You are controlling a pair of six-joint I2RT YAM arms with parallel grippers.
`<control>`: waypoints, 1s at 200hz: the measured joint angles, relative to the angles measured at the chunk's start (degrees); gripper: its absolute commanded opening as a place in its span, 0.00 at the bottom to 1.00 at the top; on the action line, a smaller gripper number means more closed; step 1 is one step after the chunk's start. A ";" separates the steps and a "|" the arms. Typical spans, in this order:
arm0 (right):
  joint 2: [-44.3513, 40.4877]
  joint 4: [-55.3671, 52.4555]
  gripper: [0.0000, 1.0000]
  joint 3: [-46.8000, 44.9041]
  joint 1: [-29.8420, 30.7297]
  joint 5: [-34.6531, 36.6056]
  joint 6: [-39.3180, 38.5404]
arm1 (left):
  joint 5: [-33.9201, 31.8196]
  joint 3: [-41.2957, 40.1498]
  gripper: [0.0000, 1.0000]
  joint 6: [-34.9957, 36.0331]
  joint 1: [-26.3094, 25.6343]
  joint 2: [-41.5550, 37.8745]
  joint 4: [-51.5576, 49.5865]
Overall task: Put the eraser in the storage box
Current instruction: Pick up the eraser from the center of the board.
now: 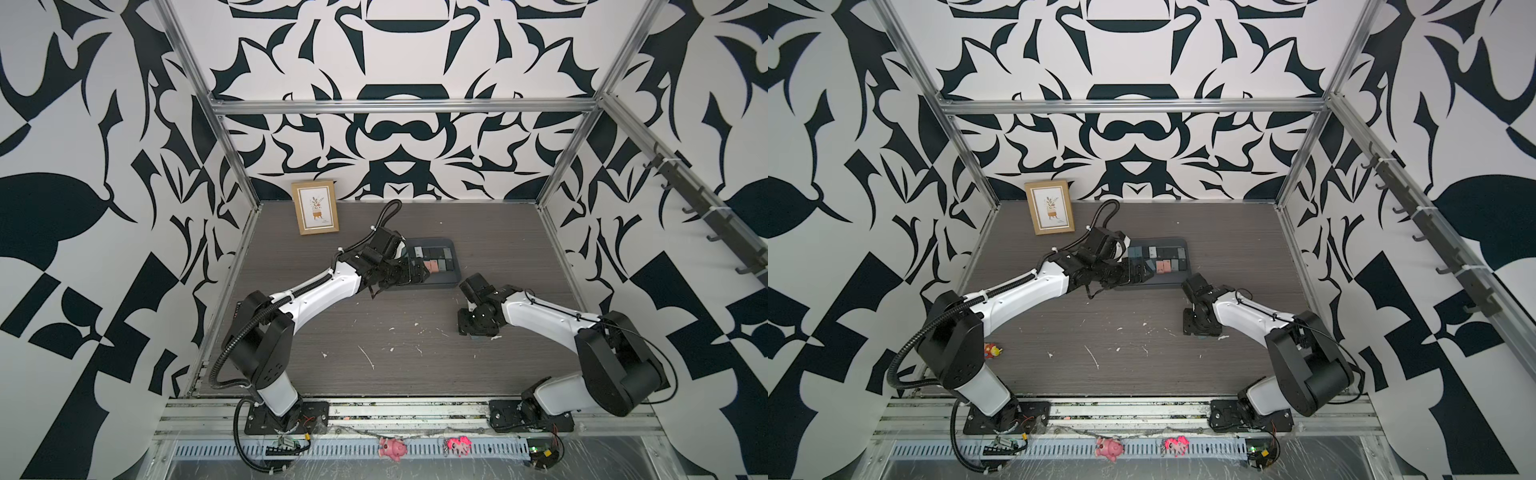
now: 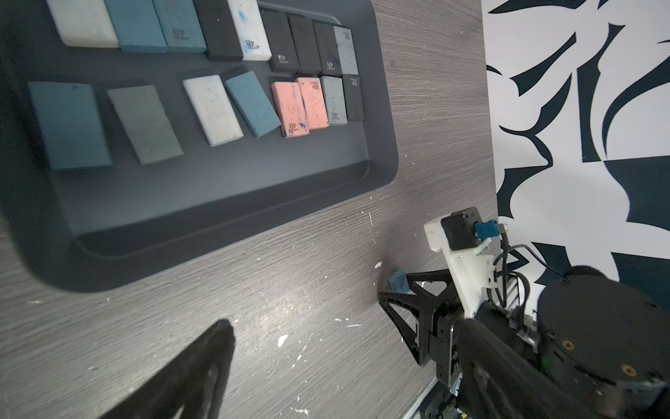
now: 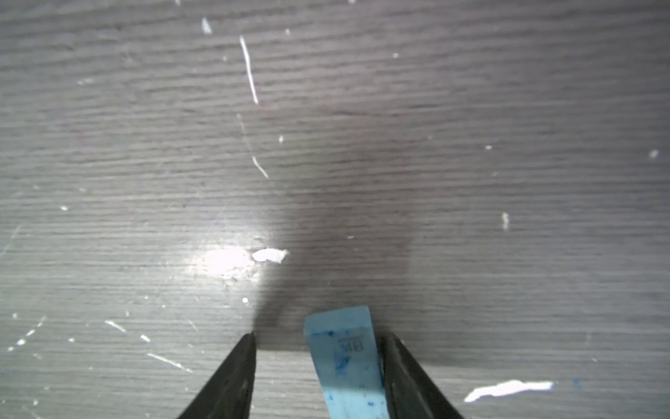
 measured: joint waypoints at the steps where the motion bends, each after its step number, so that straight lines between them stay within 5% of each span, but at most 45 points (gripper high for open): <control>1: 0.00 -0.02 0.53 0.00 0.00 0.02 0.04 | 0.00 0.00 0.99 0.00 0.00 0.00 0.00; 68: 0.04 0.13 0.32 -0.39 1.25 2.84 1.66 | 0.07 0.00 0.99 -0.42 0.00 0.00 0.48; 129: 0.15 -0.74 0.26 1.25 2.51 2.45 3.28 | -0.02 -0.37 0.99 -0.59 0.00 0.00 0.76; 200: 4.09 -6.40 0.25 21.68 2.51 1.40 0.92 | -0.17 -2.97 0.99 -0.24 2.51 -3.06 0.37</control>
